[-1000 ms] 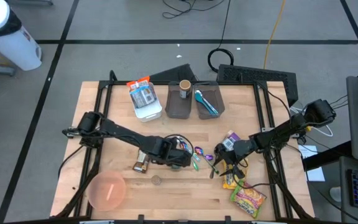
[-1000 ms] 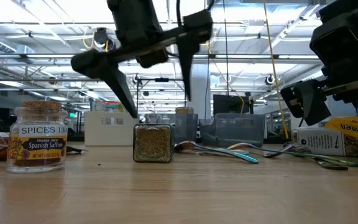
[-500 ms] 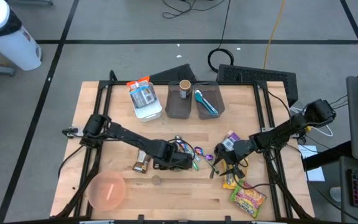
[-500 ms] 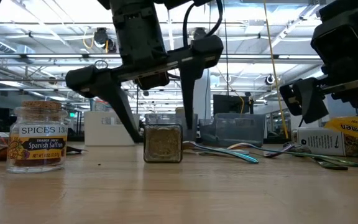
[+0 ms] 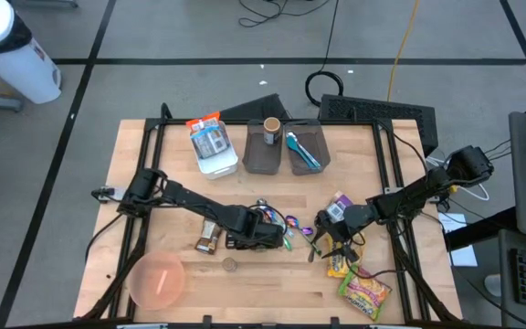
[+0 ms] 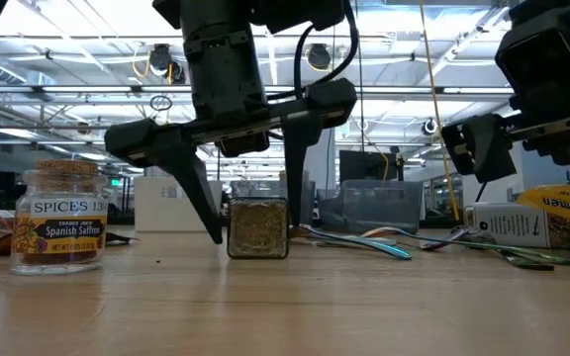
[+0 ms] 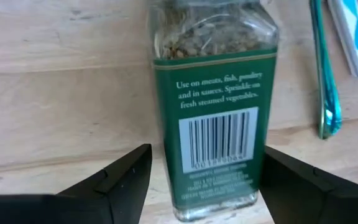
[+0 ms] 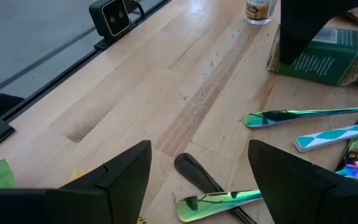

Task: Pick & Place Food Item
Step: Put the green seasoning bottle into the left black bin

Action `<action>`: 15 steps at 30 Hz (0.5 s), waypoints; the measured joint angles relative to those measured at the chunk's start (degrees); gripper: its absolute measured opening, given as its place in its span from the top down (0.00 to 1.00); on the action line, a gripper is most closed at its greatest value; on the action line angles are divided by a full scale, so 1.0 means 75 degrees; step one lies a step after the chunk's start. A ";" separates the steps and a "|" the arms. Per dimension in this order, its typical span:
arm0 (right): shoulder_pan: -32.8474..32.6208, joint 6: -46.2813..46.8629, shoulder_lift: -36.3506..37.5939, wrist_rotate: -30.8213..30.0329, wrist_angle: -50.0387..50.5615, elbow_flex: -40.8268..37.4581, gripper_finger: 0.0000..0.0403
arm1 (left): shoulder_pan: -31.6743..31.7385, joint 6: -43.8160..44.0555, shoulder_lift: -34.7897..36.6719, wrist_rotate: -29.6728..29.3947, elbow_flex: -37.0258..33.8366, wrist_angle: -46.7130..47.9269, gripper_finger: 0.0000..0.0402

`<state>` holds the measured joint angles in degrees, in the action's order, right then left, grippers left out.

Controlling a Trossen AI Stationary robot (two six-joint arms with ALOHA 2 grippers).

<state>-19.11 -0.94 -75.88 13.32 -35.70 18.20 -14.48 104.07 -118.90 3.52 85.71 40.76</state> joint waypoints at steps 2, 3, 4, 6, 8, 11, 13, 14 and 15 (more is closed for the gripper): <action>0.0002 -0.0009 -0.0001 0.0000 -0.0012 0.0000 0.35 | 0.0000 -0.0019 0.0002 0.0039 0.0000 0.0062 0.34; 0.0002 -0.0035 -0.0003 0.0000 -0.0012 0.0000 0.35 | 0.0005 -0.0063 -0.0001 0.0116 0.0000 0.0110 0.35; 0.0002 -0.0057 -0.0003 0.0000 -0.0013 0.0000 0.35 | 0.0007 -0.0111 -0.0001 0.0188 0.0000 0.0183 0.37; 0.0002 -0.0065 -0.0003 0.0000 -0.0030 0.0000 0.35 | 0.0009 -0.0201 0.0004 0.0313 0.0000 0.0354 0.43; 0.0002 -0.0103 0.0000 0.0000 -0.0052 0.0000 0.35 | 0.0009 -0.0261 0.0018 0.0348 0.0006 0.0499 0.48; 0.0005 -0.0115 -0.0002 0.0000 -0.0064 0.0000 0.35 | 0.0025 -0.0577 0.0019 0.0350 0.0009 0.0587 0.49; 0.0005 -0.0163 -0.0002 0.0000 -0.0071 0.0000 0.35 | 0.0029 -0.0874 0.0019 0.0354 0.0009 0.0614 0.49; 0.0005 -0.0182 -0.0002 0.0000 -0.0087 0.0000 0.35 | 0.0029 -0.1027 0.0019 0.0343 0.0009 0.0674 0.49; 0.0005 -0.0195 0.0000 0.0000 -0.0129 0.0000 0.35 | 0.0028 -0.1177 0.0019 0.0326 0.0010 0.0743 0.49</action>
<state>-19.07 -2.41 -75.88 13.32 -36.66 18.20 -14.27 95.24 -118.76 5.96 85.79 46.33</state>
